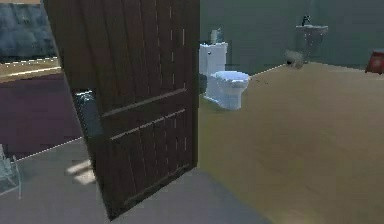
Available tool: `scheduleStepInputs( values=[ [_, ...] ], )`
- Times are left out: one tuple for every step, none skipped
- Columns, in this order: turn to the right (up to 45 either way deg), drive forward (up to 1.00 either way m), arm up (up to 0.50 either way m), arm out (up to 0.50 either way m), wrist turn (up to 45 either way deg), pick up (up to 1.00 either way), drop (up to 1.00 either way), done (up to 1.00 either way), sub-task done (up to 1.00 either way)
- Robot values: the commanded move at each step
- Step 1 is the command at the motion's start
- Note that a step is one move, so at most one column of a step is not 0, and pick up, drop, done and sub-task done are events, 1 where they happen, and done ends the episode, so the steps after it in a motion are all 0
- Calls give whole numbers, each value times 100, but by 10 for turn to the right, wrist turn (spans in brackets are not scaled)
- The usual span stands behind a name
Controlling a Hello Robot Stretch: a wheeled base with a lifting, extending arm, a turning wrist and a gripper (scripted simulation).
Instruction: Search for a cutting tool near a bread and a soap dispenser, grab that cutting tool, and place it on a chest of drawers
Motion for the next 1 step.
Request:
scheduleStepInputs(
  values=[
    [450, 0, 0, 0, 0, 0, 0, 0, 0]
  ],
)
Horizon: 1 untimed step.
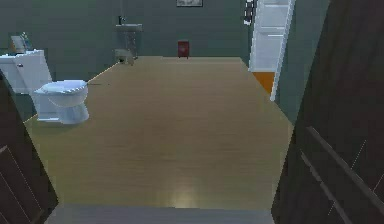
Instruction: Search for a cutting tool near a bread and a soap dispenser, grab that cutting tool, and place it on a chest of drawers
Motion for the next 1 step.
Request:
scheduleStepInputs(
  values=[
    [0, 100, 0, 0, 0, 0, 0, 0, 0]
  ],
)
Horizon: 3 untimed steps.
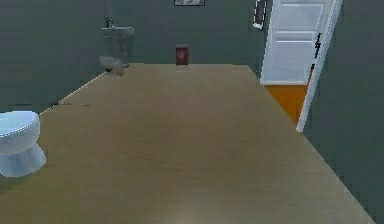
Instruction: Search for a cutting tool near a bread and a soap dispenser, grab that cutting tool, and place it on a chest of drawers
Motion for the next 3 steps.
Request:
scheduleStepInputs(
  values=[
    [30, 0, 0, 0, 0, 0, 0, 0, 0],
    [0, 35, 0, 0, 0, 0, 0, 0, 0],
    [150, 0, 0, 0, 0, 0, 0, 0, 0]
  ],
)
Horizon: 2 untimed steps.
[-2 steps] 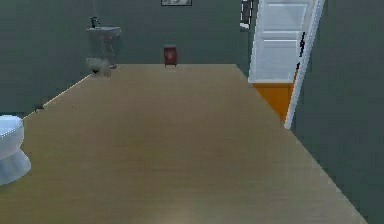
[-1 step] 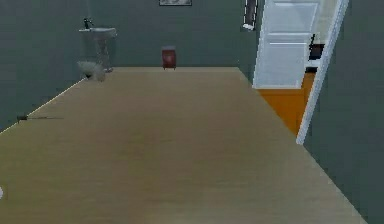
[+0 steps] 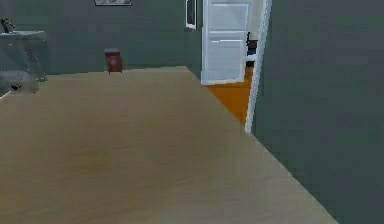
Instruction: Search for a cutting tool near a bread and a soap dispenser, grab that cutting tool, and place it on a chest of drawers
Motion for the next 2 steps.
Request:
scheduleStepInputs(
  values=[
    [0, 100, 0, 0, 0, 0, 0, 0, 0],
    [30, 0, 0, 0, 0, 0, 0, 0, 0]
  ],
)
